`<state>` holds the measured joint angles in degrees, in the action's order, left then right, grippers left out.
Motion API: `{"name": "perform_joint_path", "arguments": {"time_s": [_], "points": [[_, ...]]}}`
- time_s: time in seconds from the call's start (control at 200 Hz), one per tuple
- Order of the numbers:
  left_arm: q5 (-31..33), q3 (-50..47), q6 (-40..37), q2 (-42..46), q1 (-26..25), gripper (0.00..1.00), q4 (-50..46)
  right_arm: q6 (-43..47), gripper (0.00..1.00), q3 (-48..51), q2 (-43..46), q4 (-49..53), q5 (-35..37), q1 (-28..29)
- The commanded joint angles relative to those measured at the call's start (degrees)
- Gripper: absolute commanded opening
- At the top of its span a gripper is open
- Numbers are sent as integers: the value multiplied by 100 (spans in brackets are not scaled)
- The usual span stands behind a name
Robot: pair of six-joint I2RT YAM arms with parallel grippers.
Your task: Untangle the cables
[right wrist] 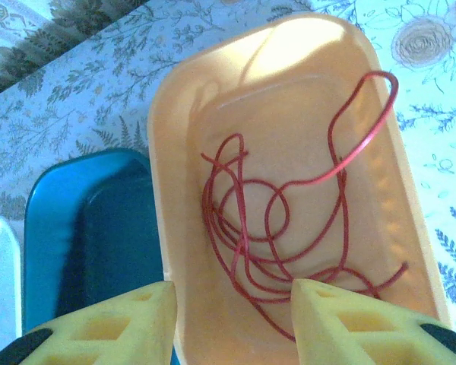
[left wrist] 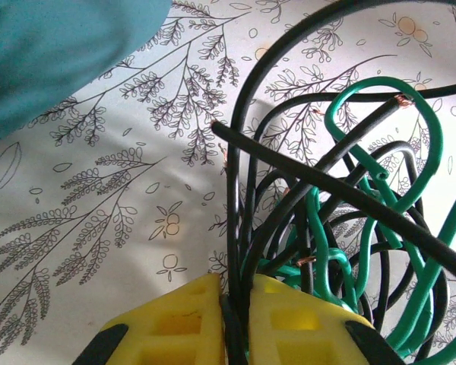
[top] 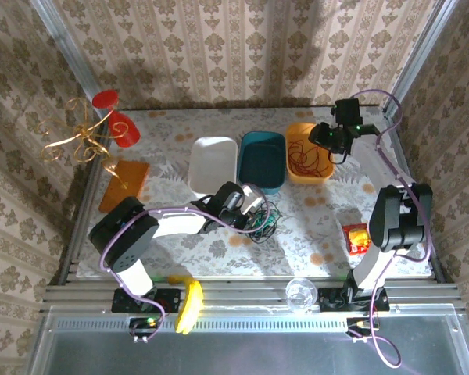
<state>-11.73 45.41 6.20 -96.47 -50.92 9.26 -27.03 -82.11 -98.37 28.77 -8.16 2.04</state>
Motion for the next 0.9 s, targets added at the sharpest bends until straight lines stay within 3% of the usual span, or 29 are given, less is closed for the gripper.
{"name": "perform_joint_path", "arguments": {"time_s": [0.0, 0.195, 0.33, 0.605, 0.775, 0.895], "points": [[30, -110, -60, 180, 64, 12, 56, 27, 45, 528, 540, 130, -526, 285], [-100, -258, 57, 218, 203, 12, 285, 484, 43, 1936, 1425, 163, -1607, 1252], [-162, -348, 54, 251, 240, 12, 374, 507, 42, 2656, 1781, -118, -1785, 1749], [-182, -339, 31, 222, 214, 12, 308, 324, 40, 2581, 1033, -615, -1680, 2233], [-155, -383, 41, 268, 214, 12, 278, 361, 21, 2487, 702, -661, -1434, 2283], [-137, -379, 36, 242, 221, 12, 226, 389, 0, 2425, 764, -572, -1183, 2274]]}}
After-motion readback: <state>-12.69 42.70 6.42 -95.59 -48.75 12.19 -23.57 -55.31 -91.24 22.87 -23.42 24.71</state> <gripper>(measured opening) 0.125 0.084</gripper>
